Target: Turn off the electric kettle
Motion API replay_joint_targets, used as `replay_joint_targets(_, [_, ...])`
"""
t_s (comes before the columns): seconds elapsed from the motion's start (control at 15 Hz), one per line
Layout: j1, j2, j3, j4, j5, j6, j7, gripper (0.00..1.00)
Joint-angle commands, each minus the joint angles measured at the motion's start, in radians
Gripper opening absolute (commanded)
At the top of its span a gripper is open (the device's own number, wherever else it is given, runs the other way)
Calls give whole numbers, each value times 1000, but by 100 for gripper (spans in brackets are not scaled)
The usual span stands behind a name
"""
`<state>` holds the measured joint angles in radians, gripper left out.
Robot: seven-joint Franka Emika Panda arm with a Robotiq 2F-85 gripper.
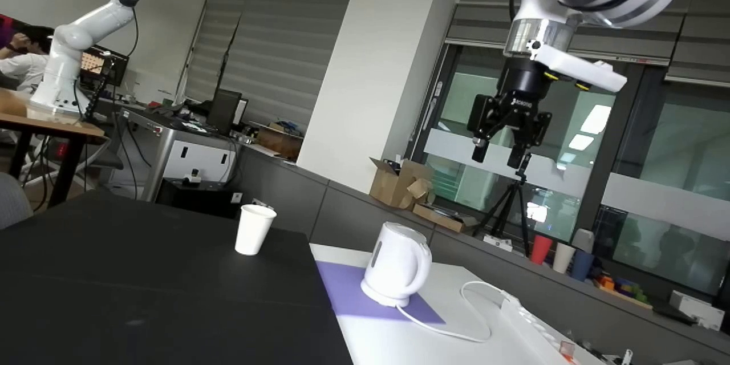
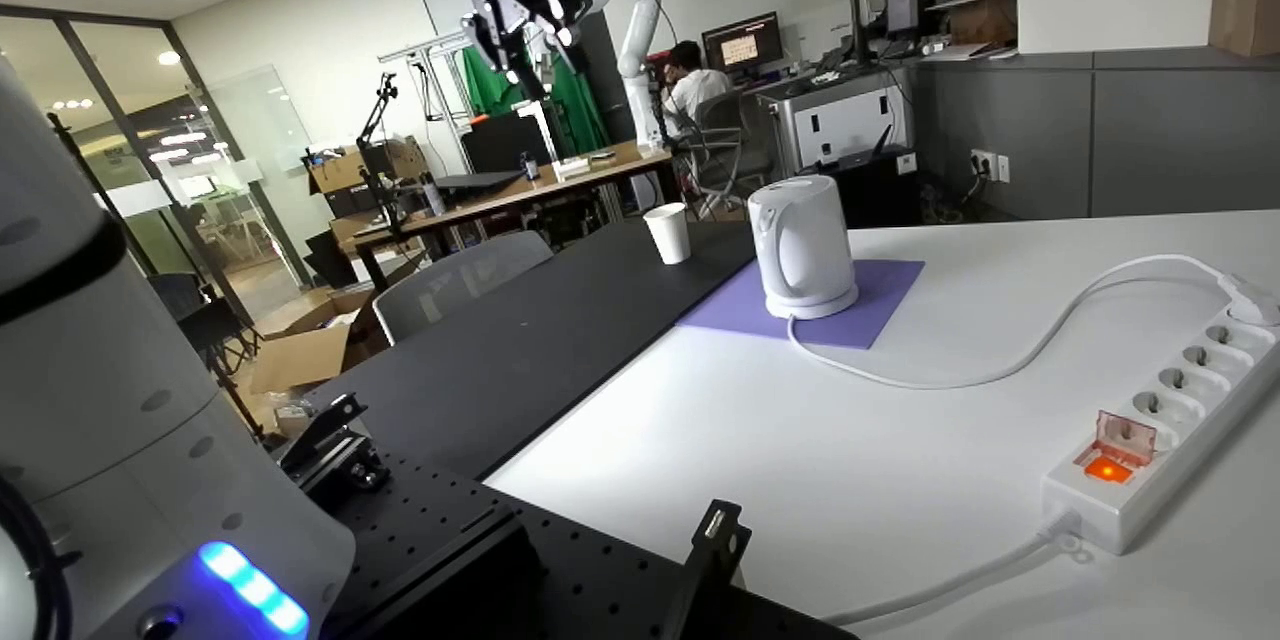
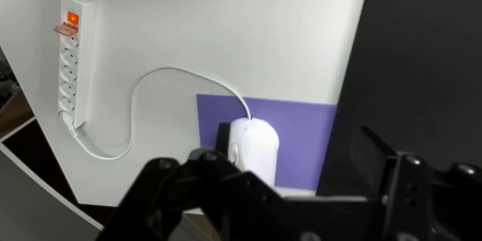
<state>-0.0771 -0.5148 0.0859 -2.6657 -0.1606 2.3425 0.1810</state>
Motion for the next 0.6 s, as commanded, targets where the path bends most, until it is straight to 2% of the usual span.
replay_joint_targets(0.0, [-74, 143, -39, 60, -16, 170, 58, 51])
replay_joint_targets(0.2, [-126, 245, -48, 106, -21, 279, 95, 31])
replay_joint_targets(0.47, [-173, 334, -74, 176, -62, 331, 101, 2])
replay_joint_targets(0.53, [-176, 357, -81, 199, -69, 332, 105, 1])
